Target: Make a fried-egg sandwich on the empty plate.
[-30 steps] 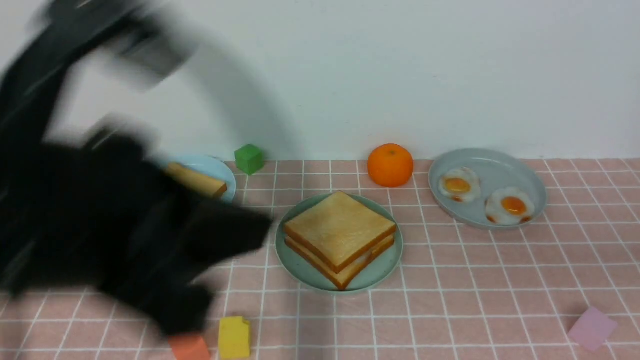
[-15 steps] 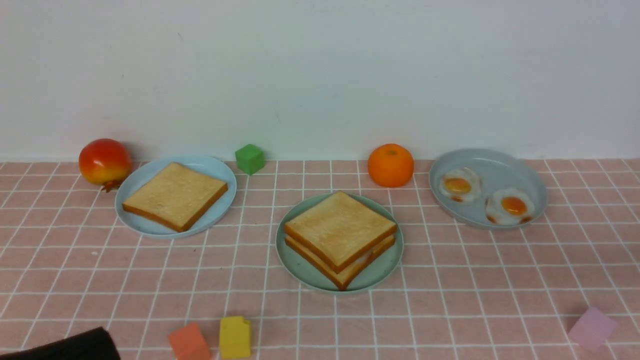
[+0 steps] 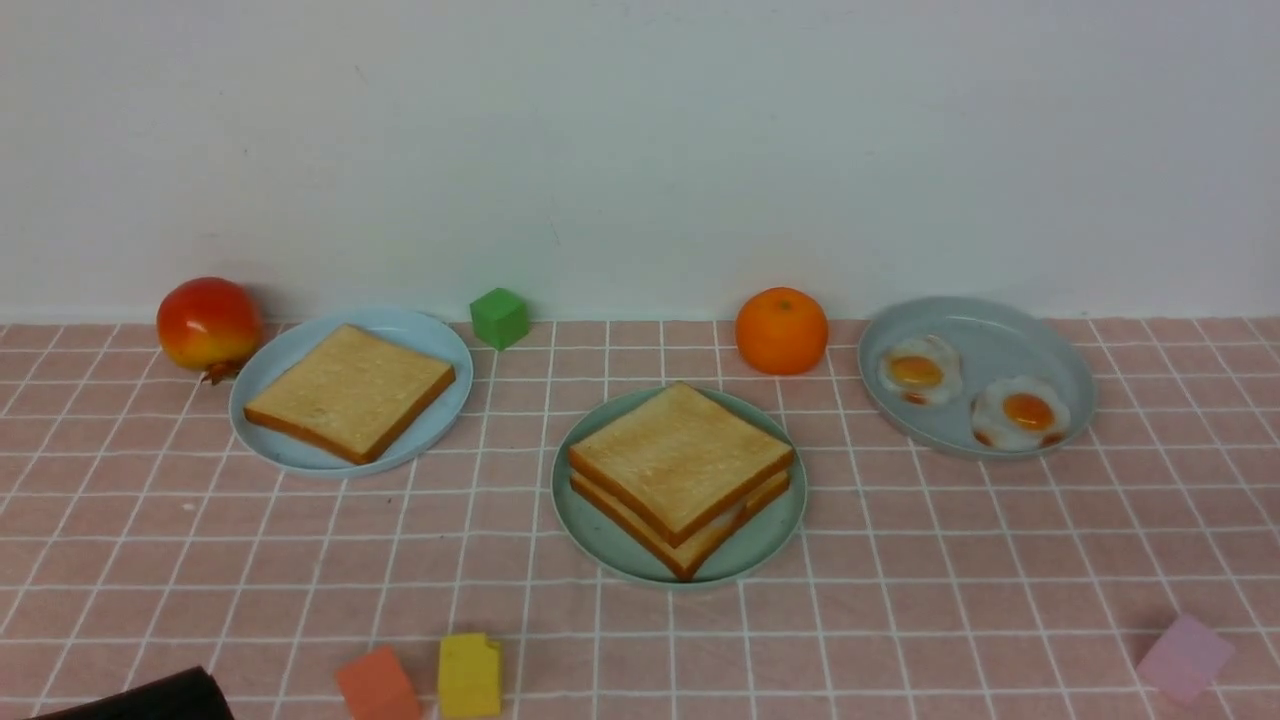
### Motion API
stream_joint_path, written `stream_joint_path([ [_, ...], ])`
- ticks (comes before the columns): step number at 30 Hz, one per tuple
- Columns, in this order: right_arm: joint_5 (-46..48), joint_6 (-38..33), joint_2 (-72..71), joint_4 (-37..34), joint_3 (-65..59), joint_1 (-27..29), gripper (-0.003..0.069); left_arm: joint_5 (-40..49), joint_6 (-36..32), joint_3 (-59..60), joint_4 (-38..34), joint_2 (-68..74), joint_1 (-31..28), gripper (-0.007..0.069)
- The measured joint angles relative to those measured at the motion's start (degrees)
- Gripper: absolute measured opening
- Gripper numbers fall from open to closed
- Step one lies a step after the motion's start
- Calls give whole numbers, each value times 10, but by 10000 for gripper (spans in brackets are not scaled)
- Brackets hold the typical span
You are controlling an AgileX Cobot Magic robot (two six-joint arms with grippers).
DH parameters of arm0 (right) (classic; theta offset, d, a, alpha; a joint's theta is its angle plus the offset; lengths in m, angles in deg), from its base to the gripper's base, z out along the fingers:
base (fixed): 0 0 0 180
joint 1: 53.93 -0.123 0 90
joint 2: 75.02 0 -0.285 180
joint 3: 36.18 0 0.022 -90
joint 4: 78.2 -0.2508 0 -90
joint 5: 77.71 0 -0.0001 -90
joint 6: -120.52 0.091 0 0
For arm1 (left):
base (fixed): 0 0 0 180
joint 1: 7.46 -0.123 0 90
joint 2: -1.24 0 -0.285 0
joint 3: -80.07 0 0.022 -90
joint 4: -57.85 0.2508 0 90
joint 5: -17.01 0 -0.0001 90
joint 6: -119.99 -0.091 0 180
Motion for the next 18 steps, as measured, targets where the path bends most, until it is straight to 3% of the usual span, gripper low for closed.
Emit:
stream_joint_path([
  [2,0,0,-10,-1,-16,35,31,0,0,0,0,0,0,-13],
  [3,0,0,-27,0,-43,92,32,0,0,0,0,0,0,-13],
  [4,0,0,-32,0,-46,98,32,0,0,0,0,0,0,-13],
  [8,0,11,-98,1,-113,212,32,0,0,2,0,0,0,-13],
  [11,0,14,-150,0,-144,260,36,2,0,2,0,0,0,-13],
  [18,0,14,-193,-12,-173,295,43,2,0,2,0,0,0,-10],
])
